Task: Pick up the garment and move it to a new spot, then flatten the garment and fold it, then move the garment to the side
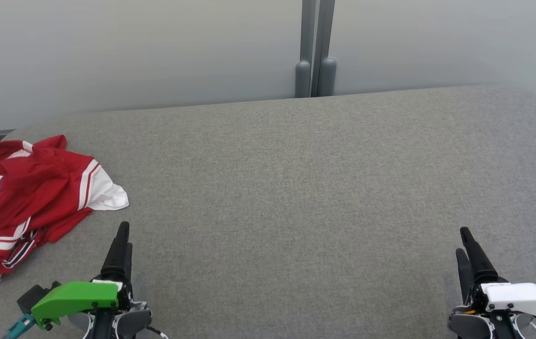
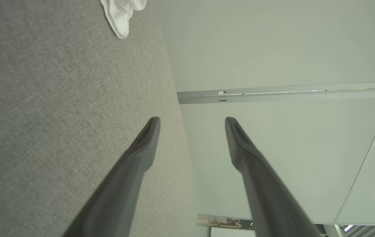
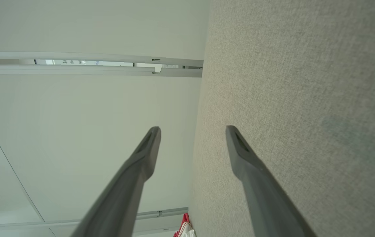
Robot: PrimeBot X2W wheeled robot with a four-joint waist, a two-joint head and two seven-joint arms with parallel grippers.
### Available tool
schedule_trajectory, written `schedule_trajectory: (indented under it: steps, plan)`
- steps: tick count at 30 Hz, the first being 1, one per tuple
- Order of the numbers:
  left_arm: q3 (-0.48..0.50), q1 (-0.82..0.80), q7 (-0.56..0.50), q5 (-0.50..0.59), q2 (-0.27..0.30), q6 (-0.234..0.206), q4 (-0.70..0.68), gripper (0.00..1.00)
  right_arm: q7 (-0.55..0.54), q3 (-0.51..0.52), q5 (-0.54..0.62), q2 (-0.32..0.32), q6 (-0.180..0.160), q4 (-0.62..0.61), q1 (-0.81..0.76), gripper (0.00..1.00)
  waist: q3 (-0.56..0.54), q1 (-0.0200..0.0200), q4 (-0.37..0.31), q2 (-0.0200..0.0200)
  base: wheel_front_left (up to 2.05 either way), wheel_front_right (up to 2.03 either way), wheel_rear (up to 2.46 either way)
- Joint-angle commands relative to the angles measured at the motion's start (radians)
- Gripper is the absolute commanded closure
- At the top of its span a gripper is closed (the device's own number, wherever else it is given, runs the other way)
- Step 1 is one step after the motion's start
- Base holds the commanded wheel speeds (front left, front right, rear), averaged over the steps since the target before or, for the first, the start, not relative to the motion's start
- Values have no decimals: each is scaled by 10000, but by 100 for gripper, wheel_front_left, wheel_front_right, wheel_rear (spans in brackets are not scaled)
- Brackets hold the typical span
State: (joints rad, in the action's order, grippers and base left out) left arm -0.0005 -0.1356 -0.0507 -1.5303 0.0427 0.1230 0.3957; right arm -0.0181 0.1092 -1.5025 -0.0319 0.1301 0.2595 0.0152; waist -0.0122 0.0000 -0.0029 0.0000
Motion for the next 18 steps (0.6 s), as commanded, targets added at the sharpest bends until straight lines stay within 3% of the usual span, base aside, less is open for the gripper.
schedule_trajectory:
  steps: [1,18]
  plan:
    - [1,-80,93,336,58,-21,-196,0,104,-73,288,-95,3,-70,198,0,-13,0,3,0,0,0,0]
    - [-144,340,813,3689,123,-179,-672,0,668,-577,3515,-116,4,339,423,0,-241,0,20,0,0,0,0]
